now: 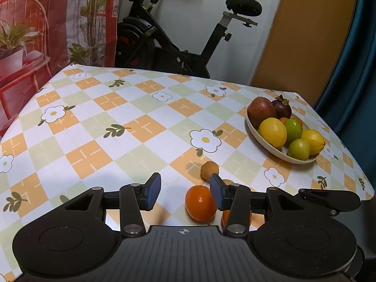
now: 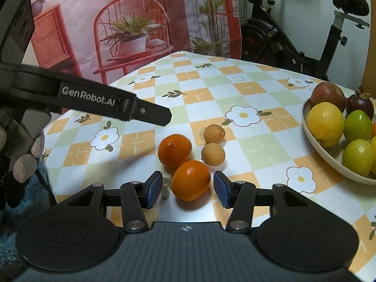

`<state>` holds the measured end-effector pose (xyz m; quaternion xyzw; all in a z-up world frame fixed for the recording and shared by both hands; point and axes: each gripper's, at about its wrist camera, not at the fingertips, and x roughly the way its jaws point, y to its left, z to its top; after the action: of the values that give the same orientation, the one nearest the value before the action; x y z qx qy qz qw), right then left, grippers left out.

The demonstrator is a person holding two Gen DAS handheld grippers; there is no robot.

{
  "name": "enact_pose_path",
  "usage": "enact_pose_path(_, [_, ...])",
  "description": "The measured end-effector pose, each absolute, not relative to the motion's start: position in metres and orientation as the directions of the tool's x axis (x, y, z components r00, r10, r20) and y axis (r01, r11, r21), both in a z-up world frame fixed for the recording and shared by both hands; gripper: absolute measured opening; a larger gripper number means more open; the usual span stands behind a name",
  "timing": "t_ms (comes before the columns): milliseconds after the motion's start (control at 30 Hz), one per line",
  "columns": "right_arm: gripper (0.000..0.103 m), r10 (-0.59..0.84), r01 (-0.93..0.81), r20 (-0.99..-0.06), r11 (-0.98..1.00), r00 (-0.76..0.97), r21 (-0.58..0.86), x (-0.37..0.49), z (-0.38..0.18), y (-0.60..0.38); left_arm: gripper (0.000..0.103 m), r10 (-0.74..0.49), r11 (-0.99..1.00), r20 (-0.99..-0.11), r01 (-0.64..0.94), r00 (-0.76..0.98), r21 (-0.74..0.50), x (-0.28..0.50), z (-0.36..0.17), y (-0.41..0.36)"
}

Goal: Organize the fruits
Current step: 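Move the left gripper to the loose tangerines beside the longans, then close the left gripper on a tangerine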

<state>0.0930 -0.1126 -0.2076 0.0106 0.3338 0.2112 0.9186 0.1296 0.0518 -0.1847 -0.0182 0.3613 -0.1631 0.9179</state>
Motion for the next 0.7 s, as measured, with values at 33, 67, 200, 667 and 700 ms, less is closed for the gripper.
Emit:
enact_pose_path(33, [0.052, 0.394, -0.379, -0.609, 0.911, 0.688, 0.161, 0.093, -0.208, -0.113, 0.048, -0.313, 0.946, -0.658, 0.287, 0.684, -0.151, 0.130, -0.185, 0.052])
enact_pose_path(67, [0.052, 0.393, -0.377, -0.610, 0.912, 0.688, 0.162, 0.094, -0.208, -0.113, 0.048, -0.314, 0.945, -0.659, 0.288, 0.684, -0.152, 0.129, -0.185, 0.051])
enact_pose_path(200, [0.052, 0.391, -0.366, -0.615, 0.914, 0.684, 0.174, 0.097, -0.211, -0.114, 0.048, -0.322, 0.942, -0.660, 0.297, 0.679, -0.154, 0.129, -0.186, 0.050])
enact_pose_path(667, [0.043, 0.403, -0.353, -0.618, 0.912, 0.675, 0.210, 0.098, -0.219, -0.120, 0.038, -0.448, 0.865, -0.685, 0.471, 0.574, -0.171, 0.120, -0.192, 0.020])
enact_pose_path(700, [0.042, 0.405, -0.354, -0.617, 0.911, 0.675, 0.211, 0.097, -0.219, -0.120, 0.038, -0.452, 0.861, -0.692, 0.477, 0.563, -0.174, 0.120, -0.194, 0.017])
